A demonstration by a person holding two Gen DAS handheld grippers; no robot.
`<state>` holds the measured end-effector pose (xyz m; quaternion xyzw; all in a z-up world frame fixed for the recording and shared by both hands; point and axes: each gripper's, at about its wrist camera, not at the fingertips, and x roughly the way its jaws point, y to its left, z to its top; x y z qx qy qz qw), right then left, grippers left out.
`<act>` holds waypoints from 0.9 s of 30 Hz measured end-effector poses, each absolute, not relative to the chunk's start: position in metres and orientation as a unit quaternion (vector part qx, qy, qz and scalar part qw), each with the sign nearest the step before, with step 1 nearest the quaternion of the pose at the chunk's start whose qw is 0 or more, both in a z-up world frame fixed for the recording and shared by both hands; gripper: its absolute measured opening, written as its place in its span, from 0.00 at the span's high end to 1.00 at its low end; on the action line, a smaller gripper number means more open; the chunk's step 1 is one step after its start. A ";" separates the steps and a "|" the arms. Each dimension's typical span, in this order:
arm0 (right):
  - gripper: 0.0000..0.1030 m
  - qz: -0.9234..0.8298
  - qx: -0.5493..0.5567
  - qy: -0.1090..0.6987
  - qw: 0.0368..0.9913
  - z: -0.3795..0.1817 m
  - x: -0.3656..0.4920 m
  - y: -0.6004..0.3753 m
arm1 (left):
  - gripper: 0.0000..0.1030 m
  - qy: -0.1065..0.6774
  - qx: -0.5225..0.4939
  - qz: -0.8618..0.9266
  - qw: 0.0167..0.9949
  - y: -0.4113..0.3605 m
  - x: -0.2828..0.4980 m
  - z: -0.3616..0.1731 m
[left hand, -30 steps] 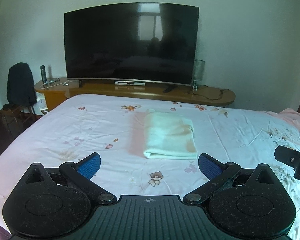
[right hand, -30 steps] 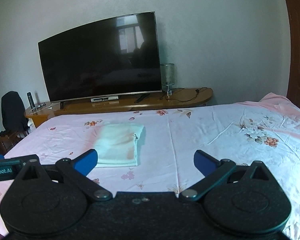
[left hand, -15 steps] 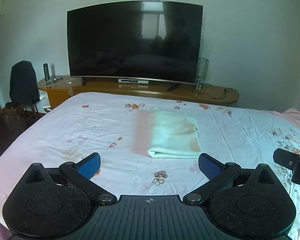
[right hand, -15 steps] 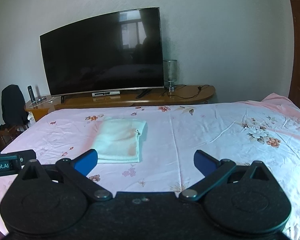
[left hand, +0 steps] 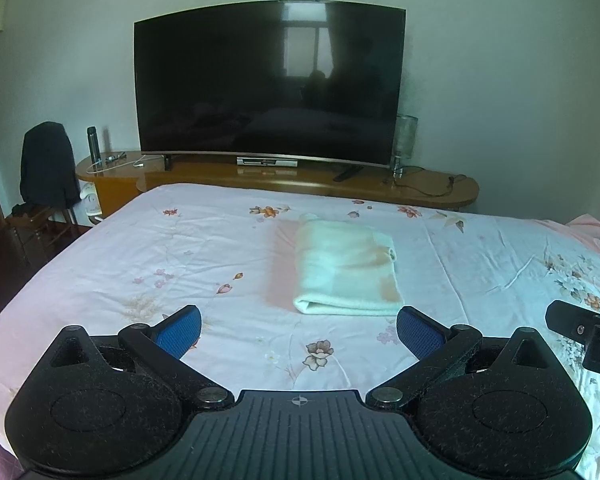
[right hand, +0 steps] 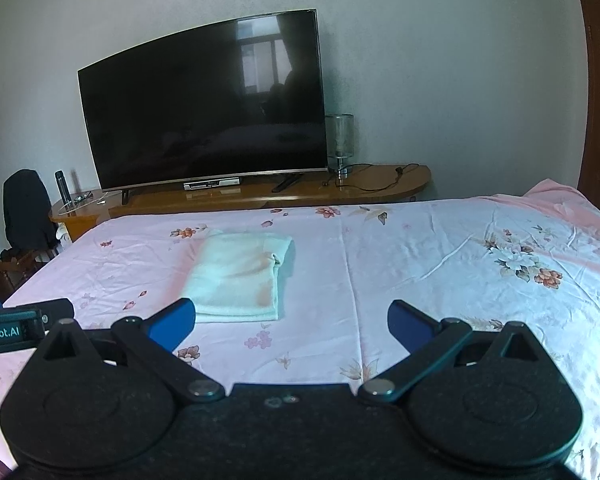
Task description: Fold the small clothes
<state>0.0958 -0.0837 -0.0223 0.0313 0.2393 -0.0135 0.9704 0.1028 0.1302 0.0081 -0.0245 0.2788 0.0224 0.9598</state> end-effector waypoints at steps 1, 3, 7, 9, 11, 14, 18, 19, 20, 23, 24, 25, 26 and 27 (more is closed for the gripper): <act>0.01 -0.013 0.031 0.240 0.970 -0.022 0.096 -0.084 | 0.00 0.279 -0.025 0.022 0.960 0.130 0.103 0.008; 0.01 -0.013 0.032 0.240 0.970 -0.023 0.095 -0.084 | 0.00 0.281 -0.025 0.023 0.959 0.129 0.103 0.008; 0.01 -0.013 0.033 0.241 0.970 -0.023 0.096 -0.085 | 0.00 0.279 -0.023 0.023 0.960 0.127 0.103 0.009; 0.00 -0.012 0.032 0.240 0.970 -0.023 0.096 -0.086 | 0.00 0.278 -0.023 0.023 0.960 0.126 0.103 0.009; 0.01 -0.012 0.033 0.241 0.970 -0.023 0.096 -0.086 | 0.00 0.279 -0.024 0.022 0.960 0.126 0.103 0.009; 0.01 -0.012 0.032 0.242 0.970 -0.023 0.097 -0.086 | 0.00 0.279 -0.024 0.021 0.960 0.125 0.104 0.009; 0.01 -0.012 0.033 0.242 0.970 -0.023 0.097 -0.086 | 0.00 0.280 -0.024 0.020 0.959 0.126 0.104 0.008; 0.01 -0.013 0.033 0.242 0.970 -0.023 0.097 -0.086 | 0.00 0.280 -0.024 0.020 0.959 0.125 0.104 0.008; 0.01 -0.012 0.032 0.243 0.969 -0.023 0.097 -0.086 | 0.00 0.281 -0.024 0.020 0.959 0.125 0.104 0.008; 0.01 -0.014 0.033 0.244 0.969 -0.024 0.098 -0.085 | 0.00 0.280 -0.023 0.021 0.959 0.125 0.104 0.009; 0.01 -0.014 0.034 0.245 0.969 -0.025 0.097 -0.085 | 0.00 0.280 -0.023 0.020 0.960 0.125 0.104 0.009; 0.01 -0.015 0.034 0.246 0.969 -0.025 0.098 -0.084 | 0.00 0.279 -0.024 0.021 0.960 0.125 0.104 0.008; 0.01 -0.016 0.035 0.246 0.968 -0.026 0.098 -0.083 | 0.00 0.279 -0.024 0.021 0.960 0.125 0.105 0.008; 0.01 -0.016 0.035 0.246 0.968 -0.025 0.098 -0.082 | 0.00 0.279 -0.025 0.021 0.960 0.125 0.105 0.008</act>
